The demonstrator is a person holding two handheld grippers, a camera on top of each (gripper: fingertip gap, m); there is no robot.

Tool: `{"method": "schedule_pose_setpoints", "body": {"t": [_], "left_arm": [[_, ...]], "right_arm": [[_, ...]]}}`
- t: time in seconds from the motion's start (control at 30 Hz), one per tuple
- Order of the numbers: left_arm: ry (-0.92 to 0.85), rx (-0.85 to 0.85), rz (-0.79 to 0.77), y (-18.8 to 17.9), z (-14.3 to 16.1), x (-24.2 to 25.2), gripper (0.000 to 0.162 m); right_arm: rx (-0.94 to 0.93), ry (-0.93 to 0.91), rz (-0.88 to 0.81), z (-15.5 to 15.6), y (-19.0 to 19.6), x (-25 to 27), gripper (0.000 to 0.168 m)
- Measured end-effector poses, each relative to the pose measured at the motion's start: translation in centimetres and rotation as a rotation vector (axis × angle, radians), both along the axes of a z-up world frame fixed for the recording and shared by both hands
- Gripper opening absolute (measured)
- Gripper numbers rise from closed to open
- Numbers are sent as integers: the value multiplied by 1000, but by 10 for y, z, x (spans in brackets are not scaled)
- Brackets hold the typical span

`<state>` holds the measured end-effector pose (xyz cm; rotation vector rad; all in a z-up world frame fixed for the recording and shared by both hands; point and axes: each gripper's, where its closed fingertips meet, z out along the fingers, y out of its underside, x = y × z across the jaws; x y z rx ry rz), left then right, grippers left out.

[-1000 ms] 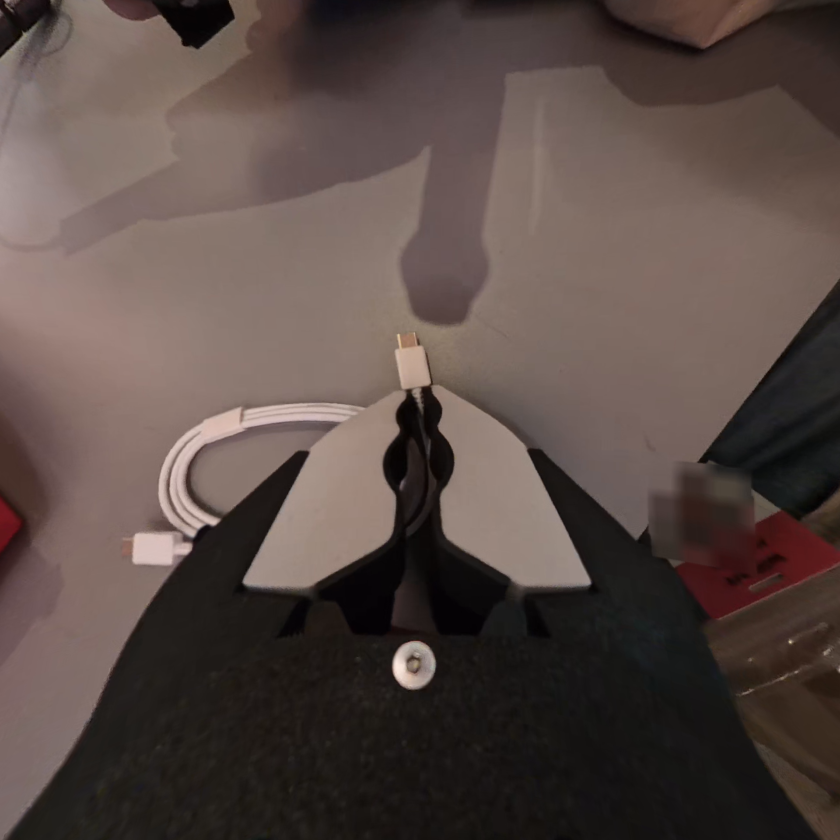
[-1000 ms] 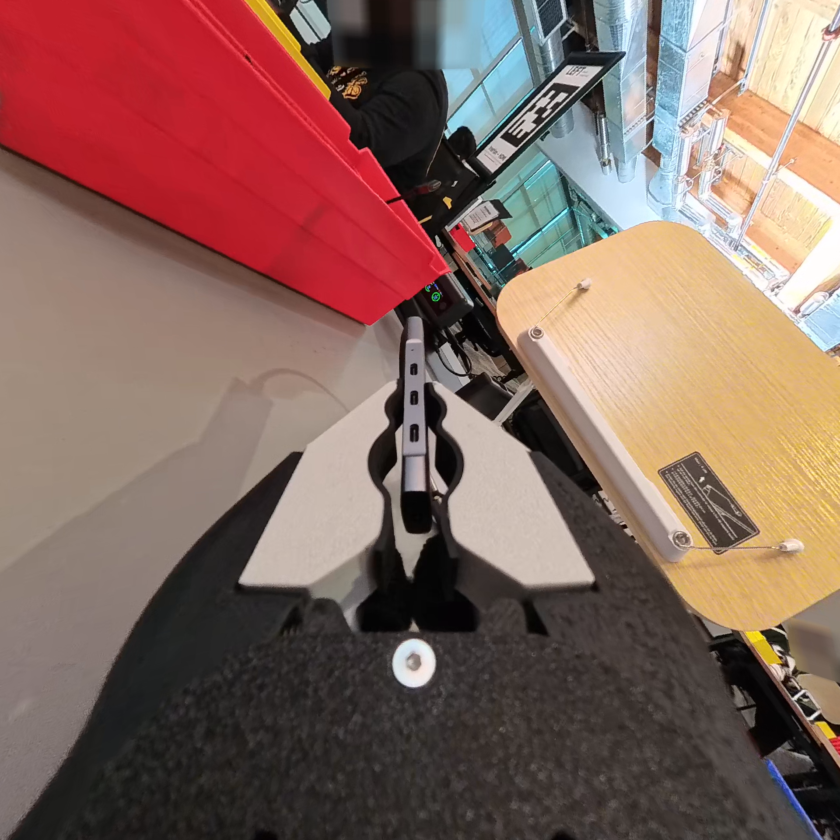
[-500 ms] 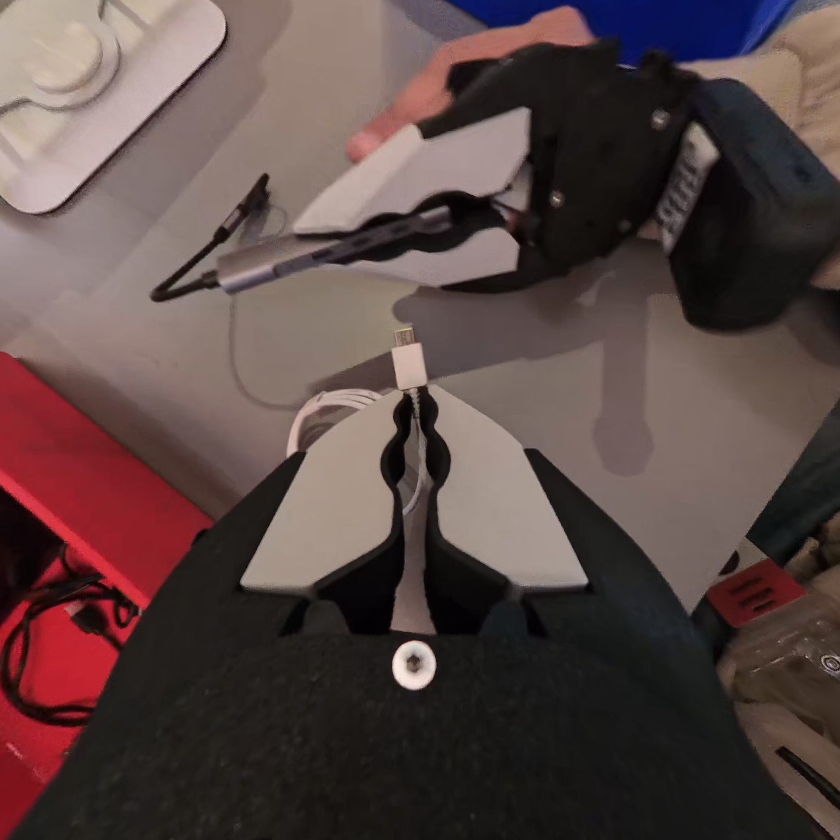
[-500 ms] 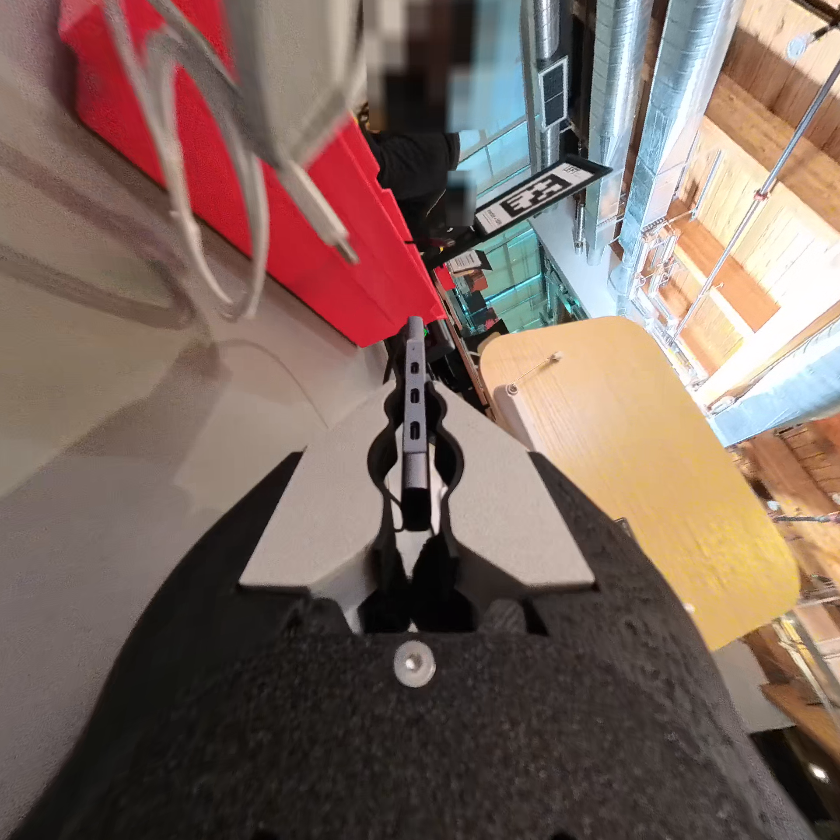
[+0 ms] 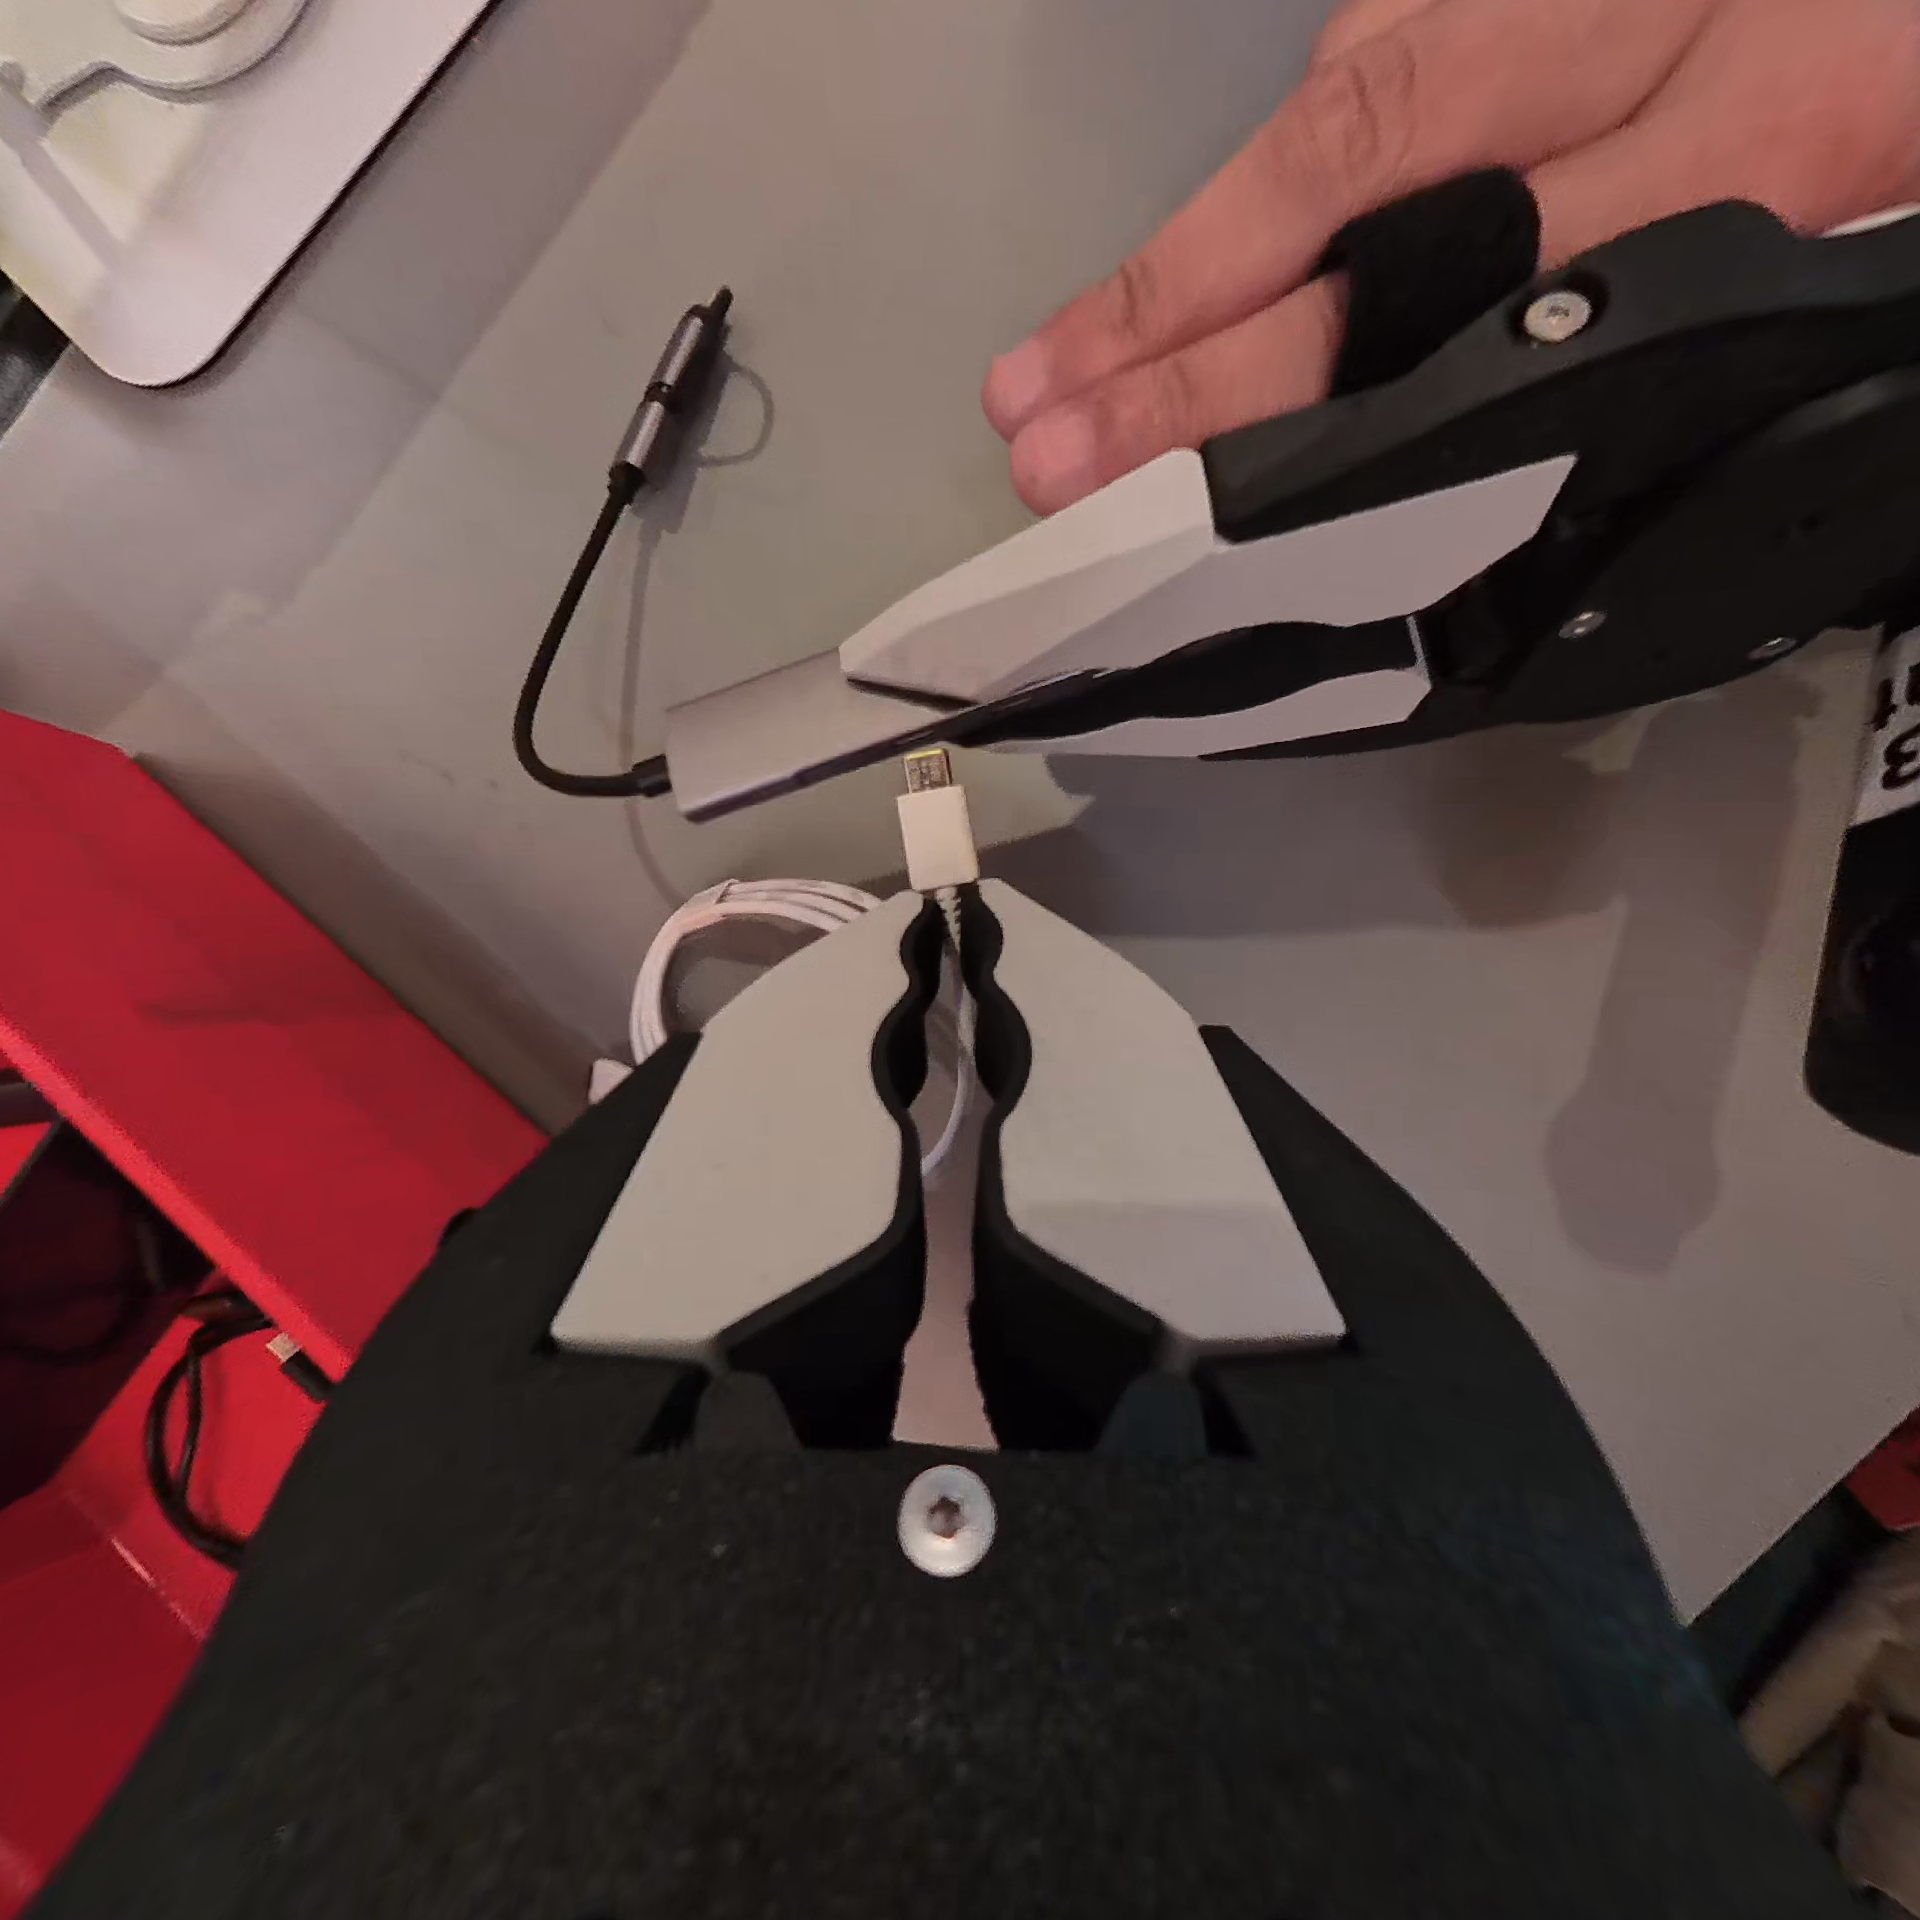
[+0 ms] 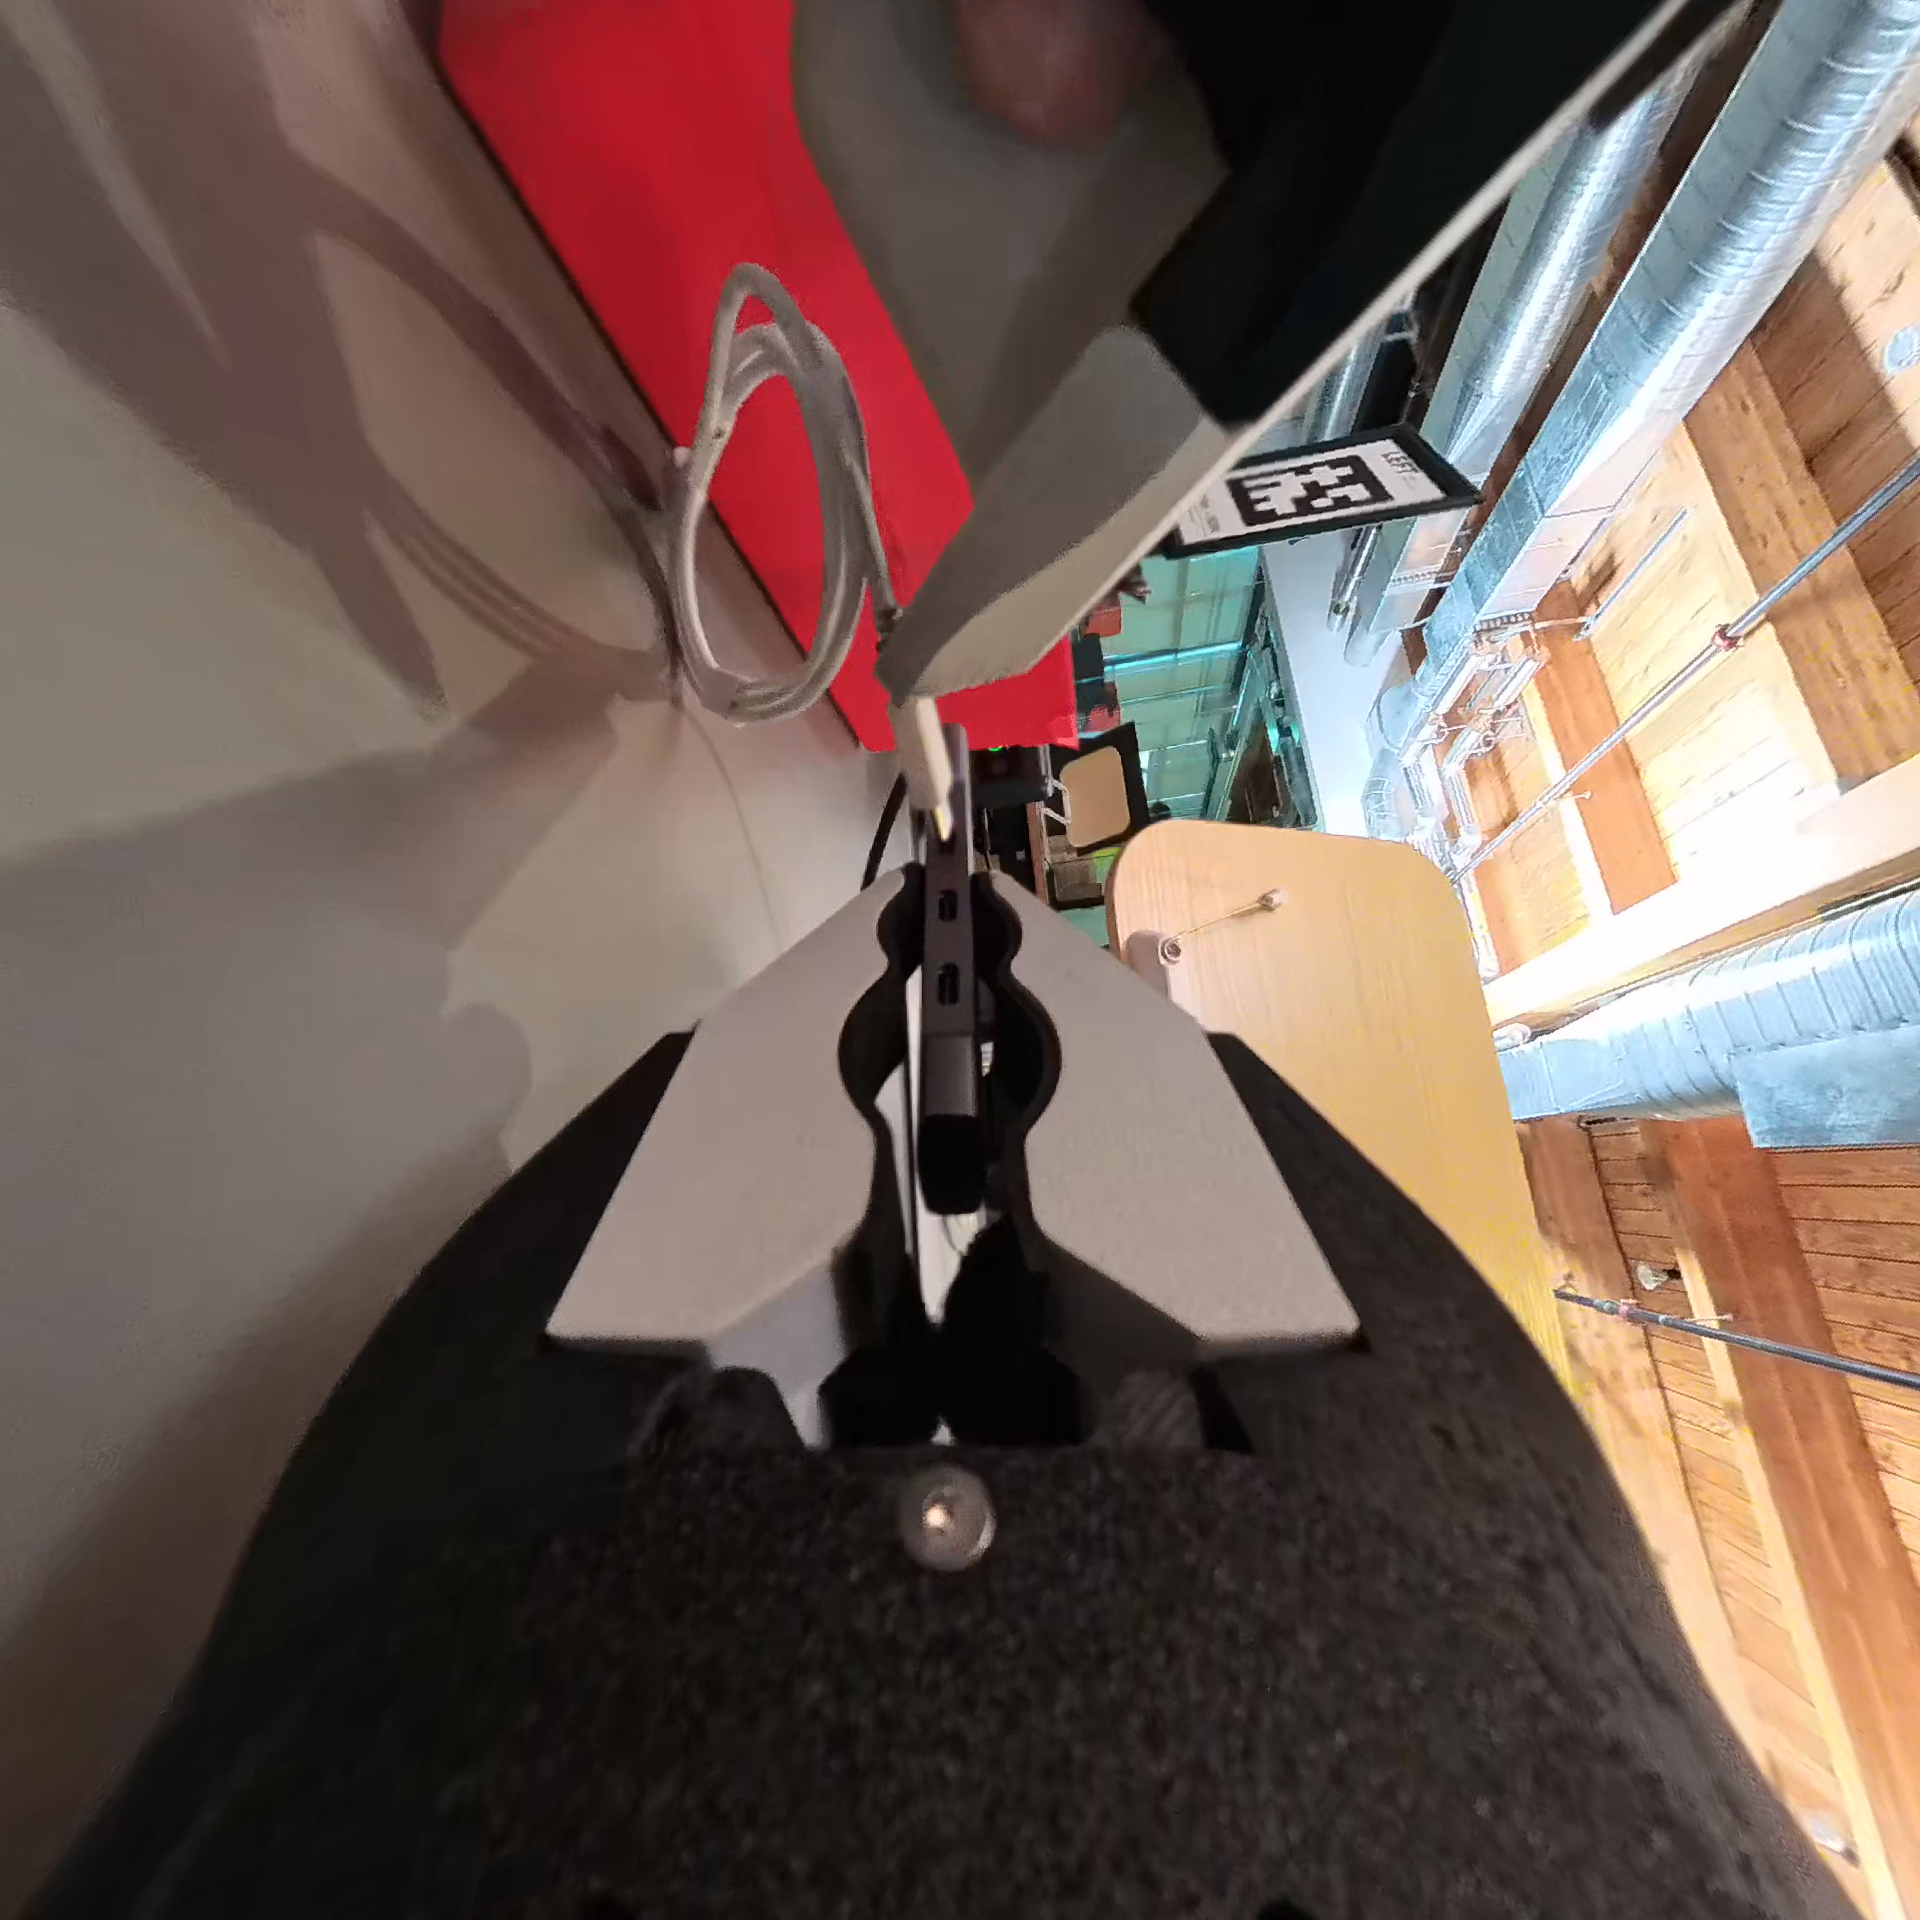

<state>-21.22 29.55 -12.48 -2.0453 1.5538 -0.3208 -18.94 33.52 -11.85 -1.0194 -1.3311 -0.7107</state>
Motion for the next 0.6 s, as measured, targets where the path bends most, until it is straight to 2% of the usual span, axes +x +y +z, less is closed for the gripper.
{"method": "schedule_pose_setpoints", "body": {"t": [0.6], "left_arm": [[-31, -57, 27, 3, -10, 0, 3]], "right_arm": [[14, -81, -28, -9, 1, -2, 8]]}}
